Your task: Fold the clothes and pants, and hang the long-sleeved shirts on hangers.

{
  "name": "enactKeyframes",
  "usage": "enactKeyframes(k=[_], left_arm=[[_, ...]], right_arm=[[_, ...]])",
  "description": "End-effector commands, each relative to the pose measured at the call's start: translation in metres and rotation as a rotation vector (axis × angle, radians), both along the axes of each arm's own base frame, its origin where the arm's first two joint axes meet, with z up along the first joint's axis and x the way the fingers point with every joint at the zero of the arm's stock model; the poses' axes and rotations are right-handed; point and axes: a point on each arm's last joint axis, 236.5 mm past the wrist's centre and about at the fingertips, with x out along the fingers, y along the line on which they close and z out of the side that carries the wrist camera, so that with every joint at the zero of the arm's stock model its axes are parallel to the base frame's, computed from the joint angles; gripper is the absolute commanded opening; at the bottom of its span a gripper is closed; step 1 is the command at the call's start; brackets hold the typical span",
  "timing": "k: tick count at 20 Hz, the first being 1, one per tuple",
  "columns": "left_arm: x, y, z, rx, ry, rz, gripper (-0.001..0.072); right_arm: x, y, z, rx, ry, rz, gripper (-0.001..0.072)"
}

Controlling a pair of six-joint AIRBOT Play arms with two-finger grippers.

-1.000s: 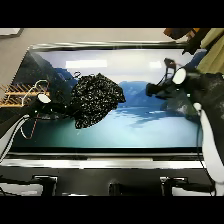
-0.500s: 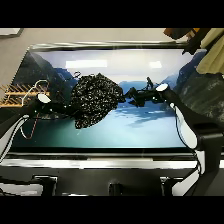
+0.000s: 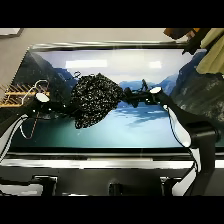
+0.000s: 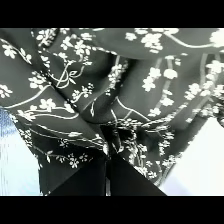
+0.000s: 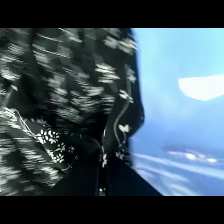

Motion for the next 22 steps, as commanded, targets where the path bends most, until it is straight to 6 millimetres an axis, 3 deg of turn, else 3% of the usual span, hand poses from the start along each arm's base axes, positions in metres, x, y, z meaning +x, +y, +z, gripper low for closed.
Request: enactKeyframes(k=[1, 3, 6, 9, 10, 12, 15, 18, 20, 22], left_arm=[[0.024, 0.012, 0.044, 0.018, -0.127, 0.015, 0.0020], [0.047, 0.027, 0.102, 0.065, -0.283, 0.026, 0.0020], [0.066, 0.049, 0.232, 0.110, -0.578, 0.075, 0.0020], [0.040, 0.060, 0.370, 0.125, -0.883, 0.111, 0.0020], [0.022, 0.063, 0.412, 0.135, -0.983, 0.122, 0.0021], [-0.020, 0.074, 0.479, 0.145, -1.135, 0.195, 0.0020], [-0.088, 0.095, 0.539, 0.127, -1.258, 0.353, 0.0020], [-0.145, 0.109, 0.571, 0.089, -1.332, 0.464, 0.0021], [-0.170, 0.113, 0.583, 0.072, -1.370, 0.499, 0.0021], [-0.178, 0.113, 0.587, 0.069, -1.385, 0.502, 0.0021]], right_arm=[[0.014, -0.029, 0.066, -0.049, -0.165, -0.017, 0.0036], [0.021, -0.068, 0.142, -0.105, -0.326, -0.065, 0.0036], [0.008, -0.124, 0.286, -0.161, -0.606, -0.179, 0.0036], [-0.052, -0.164, 0.431, -0.236, -0.906, -0.279, 0.0037], [-0.079, -0.174, 0.468, -0.278, -0.987, -0.312, 0.0037], [-0.143, -0.195, 0.528, -0.393, -1.121, -0.395, 0.0037], [-0.236, -0.219, 0.574, -0.608, -1.242, -0.510, 0.0037], [-0.317, -0.245, 0.596, -0.772, -1.304, -0.659, 0.0037], [-0.350, -0.259, 0.606, -0.829, -1.334, -0.743, 0.0037], [-0.349, -0.262, 0.605, -0.825, -1.322, -0.757, 0.0038]])
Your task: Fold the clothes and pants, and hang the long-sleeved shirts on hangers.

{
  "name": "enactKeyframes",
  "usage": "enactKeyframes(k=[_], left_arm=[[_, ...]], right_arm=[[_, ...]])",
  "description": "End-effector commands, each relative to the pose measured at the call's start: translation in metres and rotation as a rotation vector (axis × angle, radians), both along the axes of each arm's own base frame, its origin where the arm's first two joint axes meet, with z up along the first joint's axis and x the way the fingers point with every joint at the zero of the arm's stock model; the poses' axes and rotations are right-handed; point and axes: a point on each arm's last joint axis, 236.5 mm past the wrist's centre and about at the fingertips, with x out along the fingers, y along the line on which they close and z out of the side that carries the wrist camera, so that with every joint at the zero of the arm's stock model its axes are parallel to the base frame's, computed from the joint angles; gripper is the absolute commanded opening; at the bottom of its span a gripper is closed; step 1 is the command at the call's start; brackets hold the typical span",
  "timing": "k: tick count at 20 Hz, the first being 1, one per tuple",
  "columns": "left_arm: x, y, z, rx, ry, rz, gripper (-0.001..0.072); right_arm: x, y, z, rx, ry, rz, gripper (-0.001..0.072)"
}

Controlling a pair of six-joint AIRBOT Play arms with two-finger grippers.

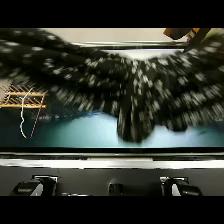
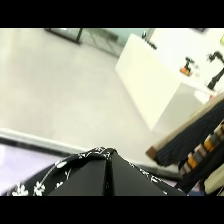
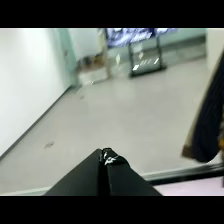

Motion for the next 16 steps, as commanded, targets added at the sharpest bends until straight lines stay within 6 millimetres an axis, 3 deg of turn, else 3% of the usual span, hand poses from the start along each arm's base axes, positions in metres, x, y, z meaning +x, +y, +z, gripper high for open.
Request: enactKeyframes(k=[1, 3, 4, 6, 8, 10, 12, 14, 16], left_arm=[[-0.027, 0.009, 0.014, -0.039, -0.051, 0.036, 0.0021], [-0.007, 0.009, 0.001, -0.040, -0.006, 0.037, 0.0021], [0.008, 0.010, -0.009, -0.040, 0.030, 0.038, 0.0021], [0.050, 0.011, -0.040, -0.038, 0.122, 0.041, 0.0021], [0.102, 0.013, -0.080, -0.044, 0.223, 0.047, 0.0021], [0.161, 0.016, -0.138, -0.051, 0.350, 0.056, 0.0021], [0.210, 0.015, -0.202, -0.050, 0.489, 0.057, 0.0022], [0.252, 0.009, -0.269, -0.052, 0.612, 0.047, 0.0022], [0.278, -0.001, -0.330, -0.045, 0.720, 0.034, 0.0022]], right_arm=[[-0.020, -0.021, 0.003, 0.006, -0.017, -0.104, 0.0038], [0.019, -0.018, -0.011, 0.058, 0.051, -0.055, 0.0038], [0.049, -0.014, -0.021, 0.093, 0.097, -0.010, 0.0038], [0.118, -0.002, -0.047, 0.185, 0.189, 0.101, 0.0038], [0.195, 0.011, -0.088, 0.314, 0.302, 0.216, 0.0038], [0.270, 0.029, -0.154, 0.419, 0.454, 0.298, 0.0038], [0.330, 0.062, -0.240, 0.469, 0.634, 0.349, 0.0039], [0.368, 0.095, -0.327, 0.477, 0.799, 0.374, 0.0039], [0.385, 0.124, -0.400, 0.460, 0.930, 0.395, 0.0040]])
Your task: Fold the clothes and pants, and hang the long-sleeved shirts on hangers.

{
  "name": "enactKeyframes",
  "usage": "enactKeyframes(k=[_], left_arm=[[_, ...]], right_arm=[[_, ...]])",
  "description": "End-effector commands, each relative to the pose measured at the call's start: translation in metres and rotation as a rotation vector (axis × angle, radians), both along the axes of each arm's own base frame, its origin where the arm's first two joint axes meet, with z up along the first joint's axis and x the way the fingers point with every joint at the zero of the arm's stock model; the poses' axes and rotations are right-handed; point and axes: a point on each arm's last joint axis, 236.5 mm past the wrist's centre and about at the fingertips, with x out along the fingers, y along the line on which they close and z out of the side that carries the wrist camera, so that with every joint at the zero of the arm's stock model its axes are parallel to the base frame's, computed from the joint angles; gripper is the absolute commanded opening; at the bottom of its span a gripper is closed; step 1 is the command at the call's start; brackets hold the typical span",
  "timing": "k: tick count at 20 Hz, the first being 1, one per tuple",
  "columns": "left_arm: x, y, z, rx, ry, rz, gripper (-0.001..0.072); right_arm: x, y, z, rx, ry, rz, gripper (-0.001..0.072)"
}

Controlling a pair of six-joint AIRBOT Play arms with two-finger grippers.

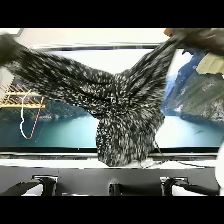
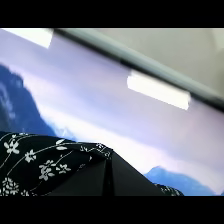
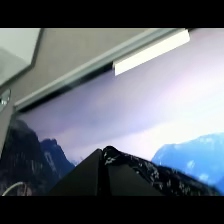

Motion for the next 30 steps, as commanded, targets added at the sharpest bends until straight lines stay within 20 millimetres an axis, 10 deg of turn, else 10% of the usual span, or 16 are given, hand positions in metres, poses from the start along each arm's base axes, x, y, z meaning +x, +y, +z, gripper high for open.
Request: enactKeyframes(k=[1, 4, 7, 13, 15, 24, 30], left_arm=[[0.048, -0.018, -0.114, -0.007, 0.202, -0.027, 0.0022], [0.056, -0.047, -0.166, -0.050, 0.305, -0.073, 0.0022], [0.056, -0.064, -0.176, -0.083, 0.329, -0.097, 0.0022], [0.049, -0.064, -0.170, -0.081, 0.339, -0.105, 0.0022], [0.044, -0.065, -0.173, -0.079, 0.362, -0.113, 0.0022], [0.039, -0.066, -0.176, -0.076, 0.386, -0.120, 0.0023], [0.040, -0.066, -0.176, -0.075, 0.385, -0.119, 0.0023]], right_arm=[[0.037, 0.055, -0.138, 0.015, 0.233, 0.100, 0.0044], [0.029, 0.065, -0.192, 0.005, 0.364, 0.145, 0.0112], [0.007, 0.041, -0.189, -0.072, 0.414, 0.196, 0.0451], [-0.089, -0.097, -0.126, -0.272, 0.496, 0.198, 0.0498], [-0.124, -0.126, -0.137, -0.229, 0.563, 0.130, 0.0499], [-0.282, 0.031, -0.296, 0.187, 0.833, 0.154, 0.0500], [-0.272, 0.087, -0.334, 0.226, 0.831, 0.096, 0.0500]])
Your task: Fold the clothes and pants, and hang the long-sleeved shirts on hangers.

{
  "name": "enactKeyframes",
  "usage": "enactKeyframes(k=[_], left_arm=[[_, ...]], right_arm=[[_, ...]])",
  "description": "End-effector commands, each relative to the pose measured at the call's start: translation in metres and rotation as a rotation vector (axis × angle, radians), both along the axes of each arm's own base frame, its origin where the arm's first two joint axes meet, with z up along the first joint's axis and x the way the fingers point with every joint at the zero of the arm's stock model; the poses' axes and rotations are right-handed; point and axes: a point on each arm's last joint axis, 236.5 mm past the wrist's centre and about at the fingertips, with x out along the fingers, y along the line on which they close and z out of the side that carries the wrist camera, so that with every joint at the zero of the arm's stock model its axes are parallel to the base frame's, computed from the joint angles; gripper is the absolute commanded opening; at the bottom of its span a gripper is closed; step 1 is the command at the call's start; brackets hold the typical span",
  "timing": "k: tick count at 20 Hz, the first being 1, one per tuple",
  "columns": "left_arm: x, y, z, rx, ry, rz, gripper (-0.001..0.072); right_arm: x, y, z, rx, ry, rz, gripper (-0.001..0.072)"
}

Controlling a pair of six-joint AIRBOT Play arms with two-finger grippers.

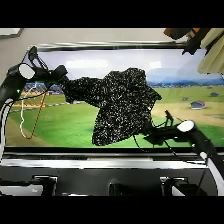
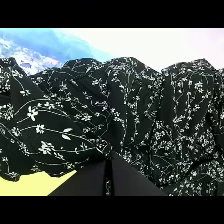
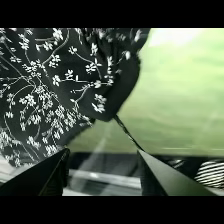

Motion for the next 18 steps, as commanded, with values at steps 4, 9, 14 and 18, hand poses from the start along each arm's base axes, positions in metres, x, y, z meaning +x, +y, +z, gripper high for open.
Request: enactKeyframes(k=[4, 9, 14, 18], left_arm=[[0.000, 0.000, 0.000, 0.001, 0.000, -0.001, 0.0023], [-0.001, 0.000, 0.002, 0.003, -0.003, -0.004, 0.0023], [-0.011, 0.006, 0.030, 0.009, -0.040, -0.003, 0.0022], [-0.037, 0.005, 0.021, 0.019, 0.065, -0.040, 0.0023]], right_arm=[[0.034, 0.025, -0.029, 0.020, -0.057, -0.163, 0.0478], [0.048, 0.020, -0.011, -0.025, -0.119, -0.095, 0.0037], [0.104, -0.122, 0.094, -0.327, -0.205, -0.216, 0.0037], [0.126, -0.235, 0.220, -0.490, -0.397, -0.377, 0.0038]])
